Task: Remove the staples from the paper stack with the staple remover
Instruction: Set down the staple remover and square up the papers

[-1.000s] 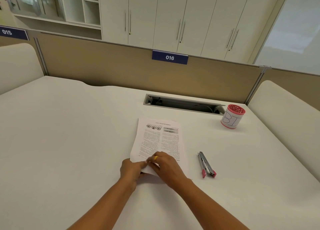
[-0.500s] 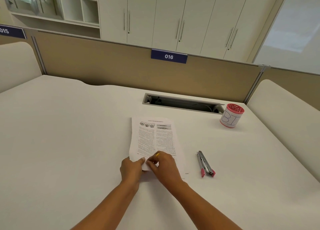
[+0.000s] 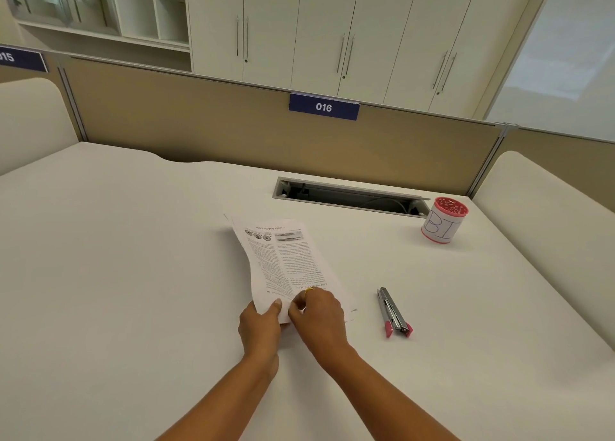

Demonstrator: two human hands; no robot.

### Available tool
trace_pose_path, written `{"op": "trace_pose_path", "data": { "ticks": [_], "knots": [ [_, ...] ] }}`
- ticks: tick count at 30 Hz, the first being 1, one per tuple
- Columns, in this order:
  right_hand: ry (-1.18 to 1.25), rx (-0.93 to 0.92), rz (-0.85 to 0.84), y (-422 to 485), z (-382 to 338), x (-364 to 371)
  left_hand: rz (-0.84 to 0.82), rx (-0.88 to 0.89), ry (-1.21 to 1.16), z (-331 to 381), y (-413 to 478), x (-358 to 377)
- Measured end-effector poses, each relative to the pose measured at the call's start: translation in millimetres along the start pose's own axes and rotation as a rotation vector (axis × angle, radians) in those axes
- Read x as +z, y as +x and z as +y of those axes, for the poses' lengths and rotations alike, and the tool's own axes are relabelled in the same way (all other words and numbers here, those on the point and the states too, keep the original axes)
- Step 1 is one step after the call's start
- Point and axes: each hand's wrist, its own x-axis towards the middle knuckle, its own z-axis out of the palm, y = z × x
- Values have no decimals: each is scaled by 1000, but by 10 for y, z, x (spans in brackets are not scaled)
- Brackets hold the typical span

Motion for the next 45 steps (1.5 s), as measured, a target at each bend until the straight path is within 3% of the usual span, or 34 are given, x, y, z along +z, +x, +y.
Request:
{"op": "trace_pose_path", "data": {
  "ticks": [7, 11, 14, 23, 33, 36, 39, 45],
  "knots": [
    [-210, -170, -16, 12, 191, -5, -194, -396, -347, 200, 75, -58],
    [-188, -265, -18, 15, 255, -7, -276, -436, -229, 248, 174, -133],
    [-119, -272, -13, -8, 256, 8, -244, -413, -128, 233, 187, -135],
    [366, 75, -29, -40, 255, -3, -199, -299, 34, 184, 267, -128],
    [178, 211, 15, -42, 401, -47, -258, -213, 345, 133, 507, -274],
    [114, 225, 15, -59, 386, -37, -207, -120, 480, 124, 514, -281],
    [103, 234, 18, -69, 366, -41, -53, 4, 560, 160, 482, -279],
    [277, 315, 15, -14, 312, -100, 43, 409, 695, 249, 368, -209]
  ]
}}
